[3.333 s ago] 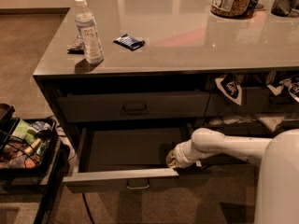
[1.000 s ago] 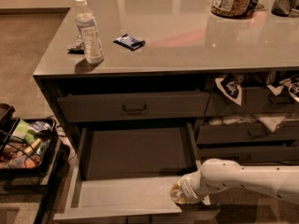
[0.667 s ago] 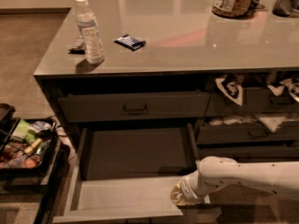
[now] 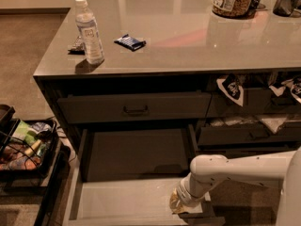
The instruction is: Open middle drawer
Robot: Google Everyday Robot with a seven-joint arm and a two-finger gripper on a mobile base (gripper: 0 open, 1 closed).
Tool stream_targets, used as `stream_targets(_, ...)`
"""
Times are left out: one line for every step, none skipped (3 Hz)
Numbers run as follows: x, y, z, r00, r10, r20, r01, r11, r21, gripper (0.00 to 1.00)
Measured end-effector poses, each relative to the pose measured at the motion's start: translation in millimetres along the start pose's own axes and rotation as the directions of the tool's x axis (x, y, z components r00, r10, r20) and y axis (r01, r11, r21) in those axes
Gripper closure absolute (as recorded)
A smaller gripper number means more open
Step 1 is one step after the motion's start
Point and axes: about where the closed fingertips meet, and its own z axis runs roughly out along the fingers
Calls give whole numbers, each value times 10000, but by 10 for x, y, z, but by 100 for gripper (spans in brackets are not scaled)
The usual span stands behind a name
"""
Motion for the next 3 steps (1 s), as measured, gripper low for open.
stream_targets(0, -1, 0, 10000, -1, 0, 1, 10000, 1, 100)
stream_targets(67, -229, -126, 9998, -206, -74, 208, 9993, 315, 100)
stream_targets(180, -537, -509, 9995, -223, -220, 240, 9965, 801, 100)
